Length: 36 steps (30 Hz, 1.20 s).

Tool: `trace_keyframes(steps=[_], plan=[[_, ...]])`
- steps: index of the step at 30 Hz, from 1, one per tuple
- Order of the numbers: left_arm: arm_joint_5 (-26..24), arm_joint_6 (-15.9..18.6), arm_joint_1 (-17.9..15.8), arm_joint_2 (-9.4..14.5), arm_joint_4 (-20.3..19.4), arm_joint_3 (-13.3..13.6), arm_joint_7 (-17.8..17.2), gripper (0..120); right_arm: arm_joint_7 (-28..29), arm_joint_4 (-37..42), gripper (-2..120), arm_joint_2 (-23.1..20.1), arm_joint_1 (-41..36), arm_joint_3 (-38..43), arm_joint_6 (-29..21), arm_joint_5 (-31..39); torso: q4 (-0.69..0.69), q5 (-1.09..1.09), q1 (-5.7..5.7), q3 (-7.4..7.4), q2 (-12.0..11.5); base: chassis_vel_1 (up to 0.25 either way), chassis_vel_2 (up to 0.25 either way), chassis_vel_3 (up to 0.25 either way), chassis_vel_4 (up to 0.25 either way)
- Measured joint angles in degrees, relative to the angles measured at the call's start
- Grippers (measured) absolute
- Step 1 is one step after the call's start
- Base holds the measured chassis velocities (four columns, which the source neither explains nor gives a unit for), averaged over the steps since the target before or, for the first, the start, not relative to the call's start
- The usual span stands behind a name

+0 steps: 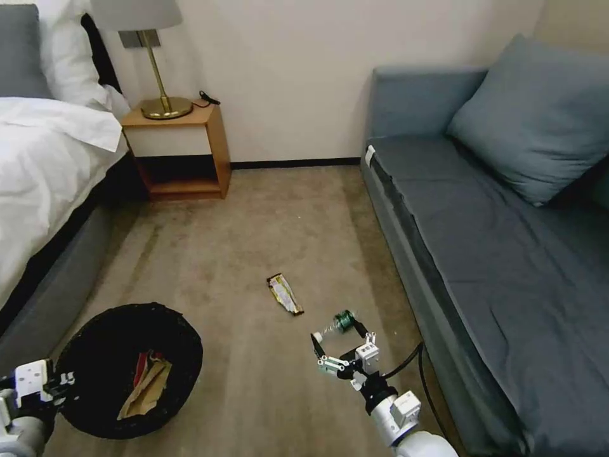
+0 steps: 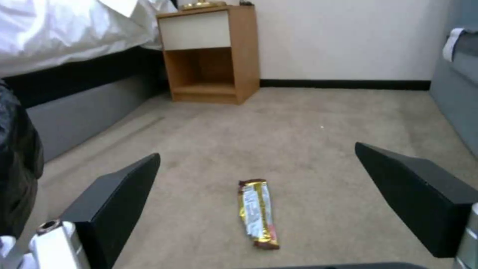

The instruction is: Pick up the trash bin, then pick up the garbage on the floor and place it into the trash bin.

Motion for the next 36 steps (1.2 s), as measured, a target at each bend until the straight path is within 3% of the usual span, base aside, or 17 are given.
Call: trace_keyframes(steps=[17, 27, 31, 34, 36], plan=[[-0.3, 0.0, -0.4, 0.8, 1.1, -0.5, 0.1, 3, -1.3, -3.7, 100, -1.5, 2.3, -1.1, -0.3, -2.1, 0.0, 0.02, 0.0, 0.0, 0.0, -0.158, 0.157, 0.166, -0.16], [-0.1, -0.1, -0.6, 0.6, 2.2, 0.2, 0.1, 3, -11.7, -11.6, 100, -8.7, 8.2, -1.1, 0.6, -11.5, 0.0, 0.01, 0.0, 0.0, 0.0, -0.063, 0.062, 0.06, -0.073], [0.1, -0.2, -0.7, 0.6, 2.6, 0.3, 0.1, 3, -16.4, -14.6, 100, -12.1, 12.5, -1.1, 0.3, -14.8, 0.01, 0.02, 0.0, 0.0, 0.0, 0.0, 0.0, 0.0, 0.0], [0.2, -0.3, -0.8, 0.8, 3.2, 0.4, 0.1, 3, -22.9, -19.2, 100, -16.8, 19.8, -4.0, 2.3, -21.0, 0.01, 0.0, 0.0, 0.0, 0.0, 0.0, 0.0, 0.0, 0.0], [0.2, -0.3, -0.8, 0.9, 3.3, 0.3, 0.1, 3, -24.0, -20.0, 100, -17.3, 21.1, -4.8, 2.9, -22.1, 0.01, 0.0, 0.0, 0.0, 0.0, 0.0, 0.0, 0.0, 0.0]])
